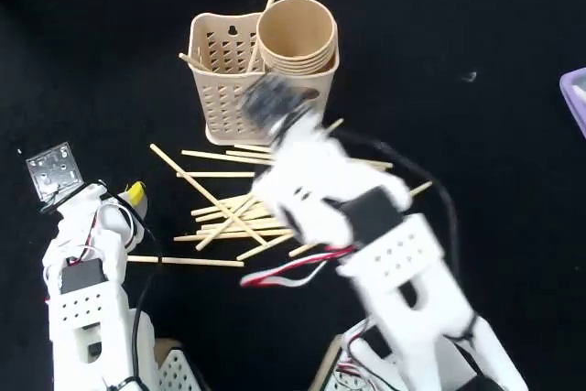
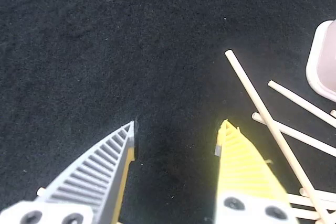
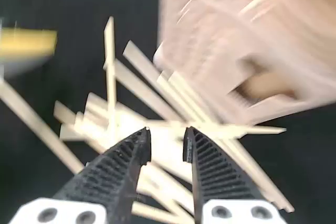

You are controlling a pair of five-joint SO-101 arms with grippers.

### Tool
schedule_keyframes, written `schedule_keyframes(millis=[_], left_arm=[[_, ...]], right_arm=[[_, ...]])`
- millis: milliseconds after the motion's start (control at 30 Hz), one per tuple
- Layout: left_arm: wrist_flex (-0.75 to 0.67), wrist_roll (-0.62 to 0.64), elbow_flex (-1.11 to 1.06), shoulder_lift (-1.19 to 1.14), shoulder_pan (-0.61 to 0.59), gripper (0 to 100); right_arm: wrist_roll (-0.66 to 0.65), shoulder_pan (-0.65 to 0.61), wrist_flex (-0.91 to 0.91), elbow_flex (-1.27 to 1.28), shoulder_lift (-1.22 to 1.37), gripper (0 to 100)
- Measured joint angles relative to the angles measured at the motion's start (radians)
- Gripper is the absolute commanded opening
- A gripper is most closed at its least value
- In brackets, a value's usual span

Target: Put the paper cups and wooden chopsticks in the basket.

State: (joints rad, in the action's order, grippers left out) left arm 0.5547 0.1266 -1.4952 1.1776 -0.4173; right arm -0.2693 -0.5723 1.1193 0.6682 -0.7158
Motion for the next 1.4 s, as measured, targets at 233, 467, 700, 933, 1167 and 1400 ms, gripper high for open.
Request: schedule_keyframes(millis=[233,467,700,933,1167,1400], left_arm=[[0.000,0.000,0.000,0.000,0.000,25],[0.000,0.000,0.000,0.000,0.000,25],[0.000,0.000,0.000,0.000,0.000,25],[0.000,0.000,0.000,0.000,0.000,25],[0.000,0.000,0.000,0.002,0.000,25],[0.000,0.000,0.000,0.003,0.000,25]], right_arm=[[-0.080,-0.143,-0.267,0.285,0.160,24.9],[-0.203,-0.193,-0.442,0.290,0.354,24.8],[-0.278,-0.170,-0.459,0.199,0.575,24.4],[-0.284,-0.138,-0.466,0.104,0.684,6.4],[-0.281,-0.137,-0.460,0.091,0.694,1.1],[-0.281,-0.137,-0.394,0.110,0.634,1.1]])
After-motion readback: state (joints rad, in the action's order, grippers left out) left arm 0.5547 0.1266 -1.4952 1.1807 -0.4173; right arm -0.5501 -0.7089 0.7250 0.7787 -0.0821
